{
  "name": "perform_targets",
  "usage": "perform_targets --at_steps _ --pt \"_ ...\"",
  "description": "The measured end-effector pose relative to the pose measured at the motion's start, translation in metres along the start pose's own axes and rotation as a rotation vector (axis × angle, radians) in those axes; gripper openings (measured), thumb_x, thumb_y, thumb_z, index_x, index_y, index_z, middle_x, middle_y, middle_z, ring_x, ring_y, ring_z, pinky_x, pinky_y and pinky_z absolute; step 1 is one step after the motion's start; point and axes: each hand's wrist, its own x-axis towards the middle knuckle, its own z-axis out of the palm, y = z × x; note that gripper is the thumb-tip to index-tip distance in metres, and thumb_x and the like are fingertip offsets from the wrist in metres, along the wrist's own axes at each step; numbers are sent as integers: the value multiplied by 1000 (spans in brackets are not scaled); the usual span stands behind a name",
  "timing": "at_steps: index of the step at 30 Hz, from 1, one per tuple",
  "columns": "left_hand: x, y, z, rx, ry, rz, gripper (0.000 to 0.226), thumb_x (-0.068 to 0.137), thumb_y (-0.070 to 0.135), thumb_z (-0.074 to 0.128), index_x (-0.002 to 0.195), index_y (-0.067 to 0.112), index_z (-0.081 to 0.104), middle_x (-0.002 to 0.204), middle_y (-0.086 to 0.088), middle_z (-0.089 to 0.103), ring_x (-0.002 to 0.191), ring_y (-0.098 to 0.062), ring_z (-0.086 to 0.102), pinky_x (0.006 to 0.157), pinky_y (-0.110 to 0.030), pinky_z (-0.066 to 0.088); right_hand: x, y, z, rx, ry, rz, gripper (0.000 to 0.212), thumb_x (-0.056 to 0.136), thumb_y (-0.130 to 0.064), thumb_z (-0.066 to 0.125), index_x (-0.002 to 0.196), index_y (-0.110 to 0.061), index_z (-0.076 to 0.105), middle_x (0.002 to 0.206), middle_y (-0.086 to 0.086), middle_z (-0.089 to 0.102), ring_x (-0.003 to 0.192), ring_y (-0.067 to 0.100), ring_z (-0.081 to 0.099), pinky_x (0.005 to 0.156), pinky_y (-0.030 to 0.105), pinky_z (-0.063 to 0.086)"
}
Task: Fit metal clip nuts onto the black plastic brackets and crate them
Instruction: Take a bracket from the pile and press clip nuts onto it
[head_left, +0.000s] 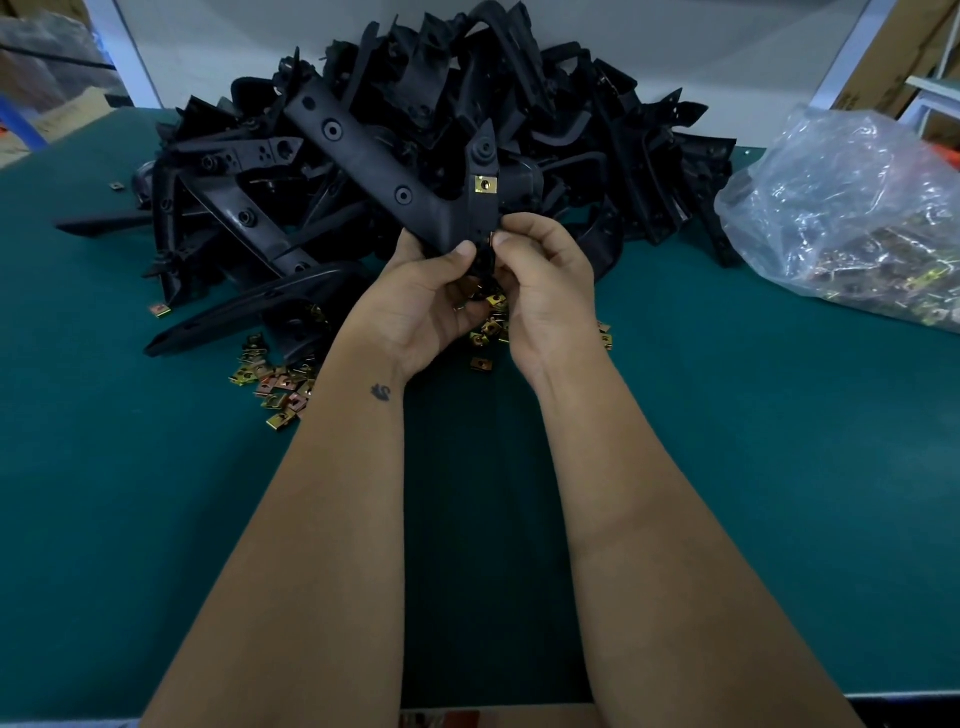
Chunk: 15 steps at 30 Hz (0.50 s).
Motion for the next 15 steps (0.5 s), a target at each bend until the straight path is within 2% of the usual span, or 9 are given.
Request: perform_targets --at_steps 4,8,11,15 --pt "0 -1 1 -25 -9 -1 34 101 1 44 127 23 47 106 -1 66 74 -9 69 52 -22 51 -1 0 1 9 2 0 21 87 9 60 83 -11 64 79 5 60 78 14 56 74 23 48" --pt "0 -1 -1 -7 -15 -2 33 101 3 45 127 24 47 106 -1 66 76 -9 69 53 -22 50 -3 0 3 47 14 8 22 88 10 59 83 -11 63 75 2 59 70 9 55 61 16 48" --pt "0 -1 -2 36 -21 -10 34 102 5 45 130 24 45 106 0 67 77 -10 68 55 -22 47 -4 0 3 54 15 7 22 88 9 58 83 -12 63 74 1 59 69 9 55 59 15 48" --pt "0 -1 -1 46 -7 -20 29 103 7 45 124 26 47 99 4 68 72 -8 66 51 -20 42 -5 -1 3 59 15 11 22 89 9 58 83 -12 63 73 1 58 68 8 54 52 15 47"
